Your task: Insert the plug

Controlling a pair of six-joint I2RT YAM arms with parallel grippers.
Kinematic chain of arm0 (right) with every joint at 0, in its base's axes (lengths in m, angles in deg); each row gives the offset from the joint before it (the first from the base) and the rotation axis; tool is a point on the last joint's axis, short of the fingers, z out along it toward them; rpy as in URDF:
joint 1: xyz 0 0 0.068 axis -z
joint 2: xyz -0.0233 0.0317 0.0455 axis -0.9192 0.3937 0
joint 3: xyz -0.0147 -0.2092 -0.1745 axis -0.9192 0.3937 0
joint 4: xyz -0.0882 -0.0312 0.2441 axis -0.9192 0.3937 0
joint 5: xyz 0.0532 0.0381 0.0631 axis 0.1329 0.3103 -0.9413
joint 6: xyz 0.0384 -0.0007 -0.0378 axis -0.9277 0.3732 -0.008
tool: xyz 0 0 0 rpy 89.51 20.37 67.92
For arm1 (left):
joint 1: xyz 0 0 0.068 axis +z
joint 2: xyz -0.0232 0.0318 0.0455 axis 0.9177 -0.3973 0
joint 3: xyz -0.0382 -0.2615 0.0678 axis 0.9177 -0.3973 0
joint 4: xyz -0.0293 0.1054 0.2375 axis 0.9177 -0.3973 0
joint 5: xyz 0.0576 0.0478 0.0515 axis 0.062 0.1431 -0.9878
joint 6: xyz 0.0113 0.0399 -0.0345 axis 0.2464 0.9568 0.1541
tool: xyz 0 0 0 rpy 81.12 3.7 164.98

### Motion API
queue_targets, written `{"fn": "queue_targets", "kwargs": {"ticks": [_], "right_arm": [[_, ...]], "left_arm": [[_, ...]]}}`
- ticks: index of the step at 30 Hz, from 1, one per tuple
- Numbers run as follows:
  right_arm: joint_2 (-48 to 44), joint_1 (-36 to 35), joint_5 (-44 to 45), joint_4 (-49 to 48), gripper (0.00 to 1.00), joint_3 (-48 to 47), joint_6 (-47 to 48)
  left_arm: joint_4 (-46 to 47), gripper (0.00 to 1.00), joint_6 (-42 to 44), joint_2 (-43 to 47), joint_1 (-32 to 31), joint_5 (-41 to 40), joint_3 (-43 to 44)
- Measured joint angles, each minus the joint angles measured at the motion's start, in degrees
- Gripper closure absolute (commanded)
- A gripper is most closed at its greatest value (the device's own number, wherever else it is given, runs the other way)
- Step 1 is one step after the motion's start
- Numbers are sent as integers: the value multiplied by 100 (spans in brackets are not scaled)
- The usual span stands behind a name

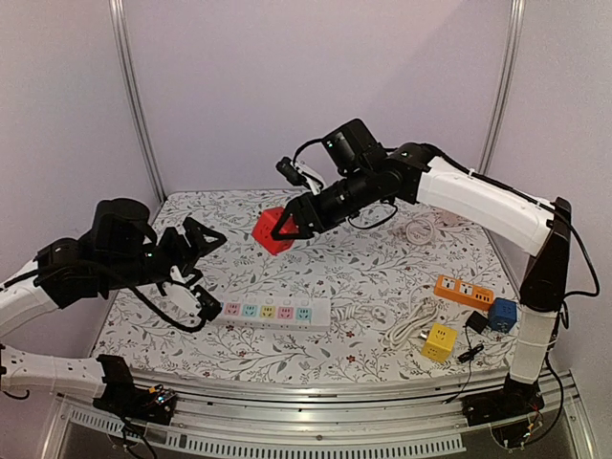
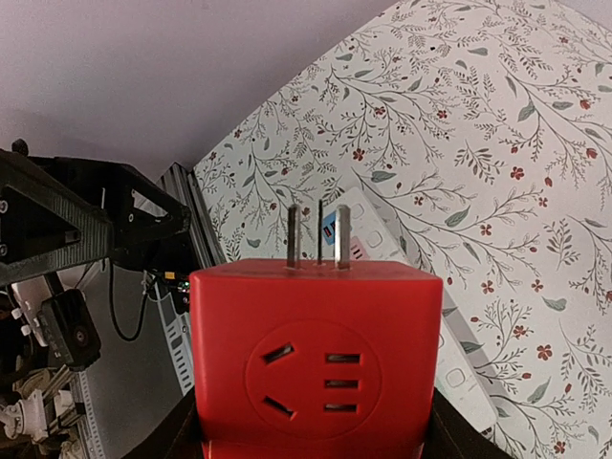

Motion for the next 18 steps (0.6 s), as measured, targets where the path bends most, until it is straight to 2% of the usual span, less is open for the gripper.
{"fn": "queue_targets", "kwargs": {"ticks": [7,13,15,18], "right_arm": [[-7,-52,-105,66,100,267,46],[-39,-39,-492,-15,100,389,61],[-151,7,-713,-313,100,645,-33],[-612,109,-905,-1252,100,1513,-367]], "left_arm": [[1113,1,-20,-1080,-339,-46,275],[1351,1,-323,-1414,-343,-70,693],[1381,1,-706,-1366,-343,-72,715],[1139,1,-1794,-1370,-343,-63,1088]]}}
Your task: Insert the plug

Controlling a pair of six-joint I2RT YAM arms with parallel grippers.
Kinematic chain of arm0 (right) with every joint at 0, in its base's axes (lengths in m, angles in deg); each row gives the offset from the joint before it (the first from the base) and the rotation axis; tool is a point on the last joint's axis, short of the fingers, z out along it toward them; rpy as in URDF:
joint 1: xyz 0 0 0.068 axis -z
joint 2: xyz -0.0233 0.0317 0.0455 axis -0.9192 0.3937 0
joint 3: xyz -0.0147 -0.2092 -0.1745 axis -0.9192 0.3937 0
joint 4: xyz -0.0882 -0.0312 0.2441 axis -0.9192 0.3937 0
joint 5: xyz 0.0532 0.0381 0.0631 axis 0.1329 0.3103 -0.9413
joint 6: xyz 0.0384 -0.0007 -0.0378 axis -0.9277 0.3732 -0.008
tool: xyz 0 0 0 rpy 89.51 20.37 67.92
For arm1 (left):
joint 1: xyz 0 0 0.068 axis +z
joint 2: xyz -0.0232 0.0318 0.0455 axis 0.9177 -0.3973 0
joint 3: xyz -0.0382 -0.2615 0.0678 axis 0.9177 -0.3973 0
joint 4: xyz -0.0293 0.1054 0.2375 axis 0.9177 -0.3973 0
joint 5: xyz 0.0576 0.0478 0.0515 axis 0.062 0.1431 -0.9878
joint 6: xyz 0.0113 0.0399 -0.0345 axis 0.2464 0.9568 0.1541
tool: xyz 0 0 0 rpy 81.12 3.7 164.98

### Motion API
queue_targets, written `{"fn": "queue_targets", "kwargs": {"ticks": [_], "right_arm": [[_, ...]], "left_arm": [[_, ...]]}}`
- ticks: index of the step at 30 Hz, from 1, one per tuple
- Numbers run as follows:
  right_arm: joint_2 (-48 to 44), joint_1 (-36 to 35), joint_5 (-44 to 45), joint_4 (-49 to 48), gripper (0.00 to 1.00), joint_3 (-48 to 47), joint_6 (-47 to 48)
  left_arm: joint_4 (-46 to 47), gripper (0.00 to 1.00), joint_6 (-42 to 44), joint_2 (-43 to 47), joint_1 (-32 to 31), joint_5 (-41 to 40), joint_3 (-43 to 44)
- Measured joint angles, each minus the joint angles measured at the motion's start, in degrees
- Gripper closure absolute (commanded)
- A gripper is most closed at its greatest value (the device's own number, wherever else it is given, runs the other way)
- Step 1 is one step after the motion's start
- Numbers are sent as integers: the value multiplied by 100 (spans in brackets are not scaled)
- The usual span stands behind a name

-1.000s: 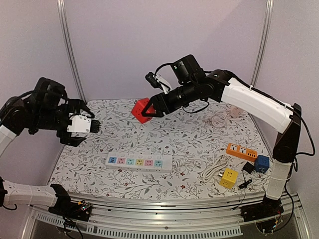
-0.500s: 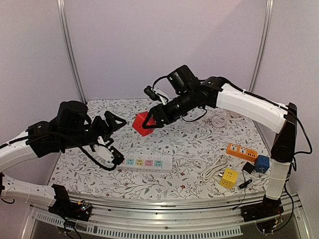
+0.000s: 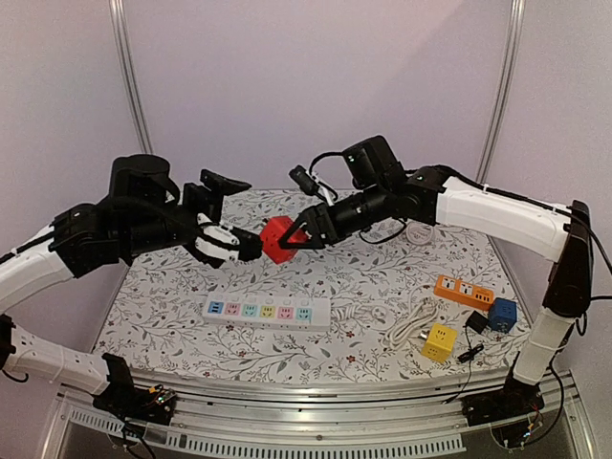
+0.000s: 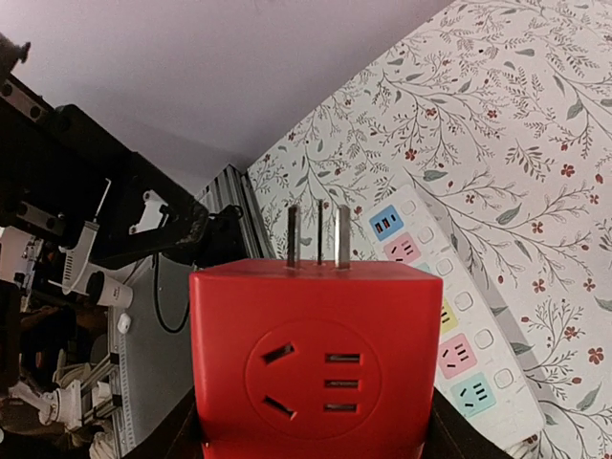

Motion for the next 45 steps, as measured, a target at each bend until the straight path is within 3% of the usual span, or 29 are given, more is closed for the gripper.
{"fn": "queue_targets", "kwargs": {"ticks": [6,14,29,40,45], "right_arm": [[-1062,107,118,-2006,100,1010,-479],[-1467,-55,35,-3967,100,994,-986],[-1493,-197,-420,-4800,100,1023,-957],[-1593,-249,-455,-4723,100,1204,-785],[-1582,-275,-457,-4666,100,1213,-776]], "left_arm": [[-402,0,-2059,74,-39,363,1198],[177,0,-2457,367,-339,981,789],[1270,0,-1851,232,-767,1102,813],[1700,1,-1582,9,-778,894,1172],[1637,10,-1565,13,-826,957,1198]]}}
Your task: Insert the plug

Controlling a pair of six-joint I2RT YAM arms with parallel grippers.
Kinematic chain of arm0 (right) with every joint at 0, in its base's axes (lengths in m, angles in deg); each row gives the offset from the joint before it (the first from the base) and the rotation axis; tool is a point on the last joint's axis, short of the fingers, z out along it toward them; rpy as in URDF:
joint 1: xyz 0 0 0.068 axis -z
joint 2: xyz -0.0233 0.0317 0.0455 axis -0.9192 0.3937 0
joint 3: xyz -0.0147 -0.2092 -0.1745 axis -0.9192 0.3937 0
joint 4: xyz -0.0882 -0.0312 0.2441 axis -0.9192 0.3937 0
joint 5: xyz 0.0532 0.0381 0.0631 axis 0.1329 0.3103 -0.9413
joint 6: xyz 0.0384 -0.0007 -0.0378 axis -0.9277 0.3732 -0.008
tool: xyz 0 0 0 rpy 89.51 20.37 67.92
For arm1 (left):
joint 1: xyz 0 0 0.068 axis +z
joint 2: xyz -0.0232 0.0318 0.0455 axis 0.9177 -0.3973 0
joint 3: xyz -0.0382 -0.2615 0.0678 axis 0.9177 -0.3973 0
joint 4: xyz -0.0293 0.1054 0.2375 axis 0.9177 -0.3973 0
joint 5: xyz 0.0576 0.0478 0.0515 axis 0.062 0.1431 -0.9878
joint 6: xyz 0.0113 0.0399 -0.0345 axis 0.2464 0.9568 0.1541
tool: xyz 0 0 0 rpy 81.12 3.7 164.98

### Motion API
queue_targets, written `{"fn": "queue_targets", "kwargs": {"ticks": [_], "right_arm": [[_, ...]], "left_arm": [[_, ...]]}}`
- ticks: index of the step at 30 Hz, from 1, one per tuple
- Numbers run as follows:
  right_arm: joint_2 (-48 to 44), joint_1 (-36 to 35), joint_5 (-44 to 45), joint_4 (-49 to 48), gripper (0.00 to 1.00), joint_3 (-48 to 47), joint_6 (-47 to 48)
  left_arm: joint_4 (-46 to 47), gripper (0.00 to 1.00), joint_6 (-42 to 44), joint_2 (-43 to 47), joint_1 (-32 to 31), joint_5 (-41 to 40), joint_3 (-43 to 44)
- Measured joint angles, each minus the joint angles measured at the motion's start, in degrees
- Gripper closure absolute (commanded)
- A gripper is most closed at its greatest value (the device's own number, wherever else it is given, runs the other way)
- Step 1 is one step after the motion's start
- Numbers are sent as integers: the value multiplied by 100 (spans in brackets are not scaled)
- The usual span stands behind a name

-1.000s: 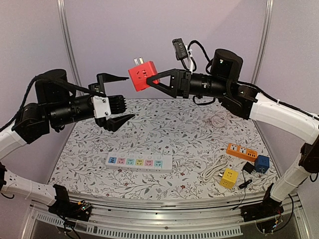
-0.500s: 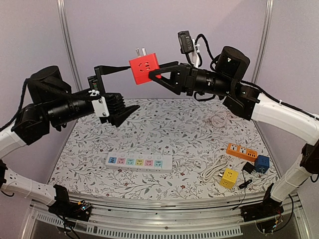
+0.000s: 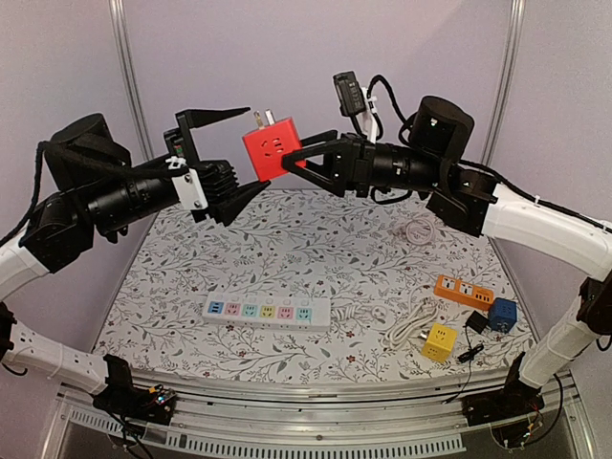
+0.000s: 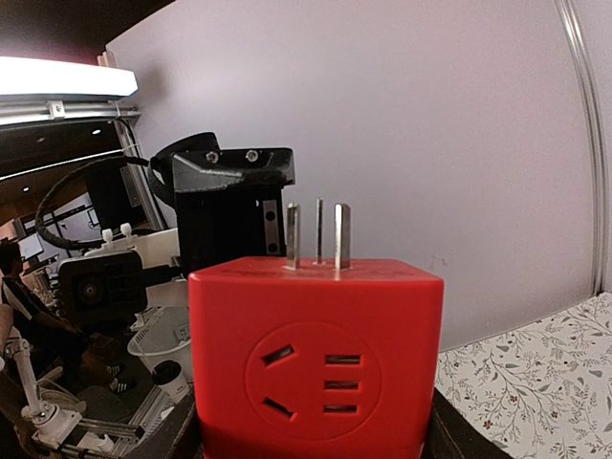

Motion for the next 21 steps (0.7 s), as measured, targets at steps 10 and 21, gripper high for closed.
{"fn": "queue_targets", "kwargs": {"ticks": [10,21], "right_arm": [[0,0,2,0,100,0,-15],[-2,7,13,4,83,9,-4]], "left_arm": [[-103,34,-197,-35,-55,28,0],[-138,100,-507,-122,-70,-155,33]]}}
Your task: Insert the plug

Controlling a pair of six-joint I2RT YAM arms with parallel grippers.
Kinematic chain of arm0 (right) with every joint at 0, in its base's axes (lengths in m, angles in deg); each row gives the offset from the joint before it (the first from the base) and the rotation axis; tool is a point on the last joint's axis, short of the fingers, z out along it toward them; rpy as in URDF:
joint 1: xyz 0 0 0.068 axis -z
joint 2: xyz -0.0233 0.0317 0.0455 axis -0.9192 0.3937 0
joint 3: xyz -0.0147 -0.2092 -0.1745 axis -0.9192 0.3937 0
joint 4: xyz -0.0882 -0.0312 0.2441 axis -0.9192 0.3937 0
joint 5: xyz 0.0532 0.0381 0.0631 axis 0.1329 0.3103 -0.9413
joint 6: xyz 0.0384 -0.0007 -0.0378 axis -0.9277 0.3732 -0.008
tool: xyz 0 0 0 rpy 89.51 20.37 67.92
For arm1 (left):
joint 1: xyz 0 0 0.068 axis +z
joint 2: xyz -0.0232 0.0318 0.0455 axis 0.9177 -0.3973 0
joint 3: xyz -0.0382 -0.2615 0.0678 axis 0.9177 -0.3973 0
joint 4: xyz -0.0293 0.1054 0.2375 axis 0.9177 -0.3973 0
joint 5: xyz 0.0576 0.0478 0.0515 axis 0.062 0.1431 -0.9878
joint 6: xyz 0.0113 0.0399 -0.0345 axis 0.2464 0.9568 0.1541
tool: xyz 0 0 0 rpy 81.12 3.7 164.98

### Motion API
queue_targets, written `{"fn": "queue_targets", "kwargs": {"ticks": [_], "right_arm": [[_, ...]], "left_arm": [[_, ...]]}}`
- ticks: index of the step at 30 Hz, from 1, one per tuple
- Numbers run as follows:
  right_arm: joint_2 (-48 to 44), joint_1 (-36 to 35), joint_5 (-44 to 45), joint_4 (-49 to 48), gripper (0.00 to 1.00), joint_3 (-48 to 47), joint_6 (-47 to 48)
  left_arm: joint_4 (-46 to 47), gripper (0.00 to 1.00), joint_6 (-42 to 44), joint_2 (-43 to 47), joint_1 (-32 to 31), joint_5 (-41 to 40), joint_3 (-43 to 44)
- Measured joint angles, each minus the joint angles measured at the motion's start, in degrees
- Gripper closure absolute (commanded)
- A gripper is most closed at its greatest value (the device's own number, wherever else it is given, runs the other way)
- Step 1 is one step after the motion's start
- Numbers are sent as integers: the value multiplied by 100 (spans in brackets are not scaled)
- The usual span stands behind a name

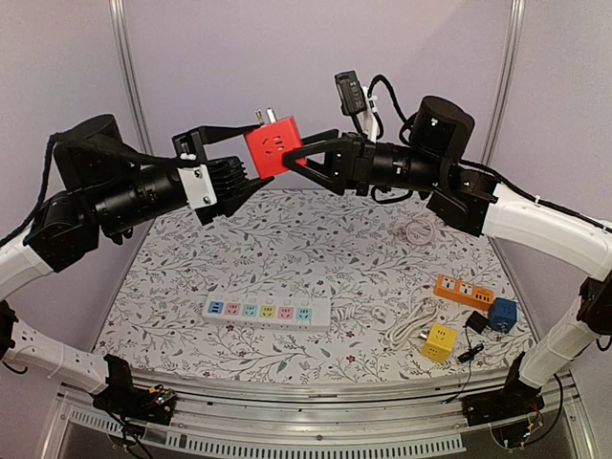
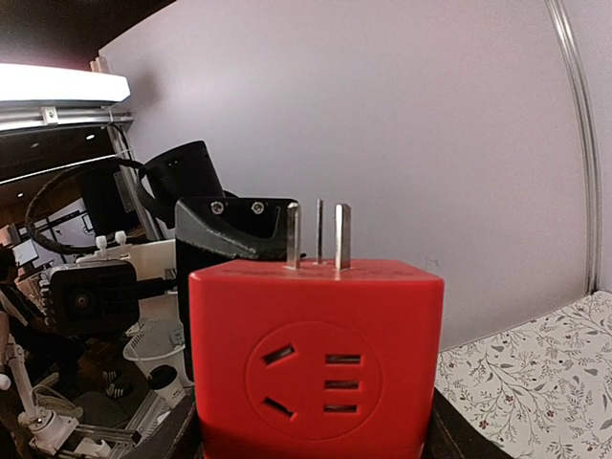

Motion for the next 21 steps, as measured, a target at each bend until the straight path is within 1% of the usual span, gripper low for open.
{"fn": "queue_targets", "kwargs": {"ticks": [1,2,3,5,8,10,11,12,16,19,21], "right_arm": [[0,0,11,0,62,7,-9],[-7,0,37,-2,22,24,-13],[-17,2,81,11,3,57,-13],[-74,0,160,94,1,179,151],[-332,-13,345,601,1,492,885],[-601,-17,649,1060,1,702,1556],[-901,-17,905,1399,1,911,2140],[-979,-17,981,1491,1,957,2269],[-1803,-90,1663,1908,1,1491,4194],[-1989,-356,2072,1947,1,1646,5711],[-1847,-640,2411,1971,1,1622,6870]], "left_arm": [[-22,100,-26,-13,0,-31,20],[-57,100,-74,-26,-4,-85,42],[-109,100,-157,-42,-7,-153,63],[-424,100,-564,-118,-2,-330,181],[-975,100,-1307,-216,173,-407,404],[-1554,100,-1980,-280,479,-299,664],[-1884,100,-2321,-328,715,-175,839],[-2116,100,-2601,-378,925,-52,988],[-3254,100,-3958,-776,2057,876,1692],[-3923,100,-4712,-1180,2634,1624,2004],[-4400,100,-5115,-1558,2898,2142,2234]]}}
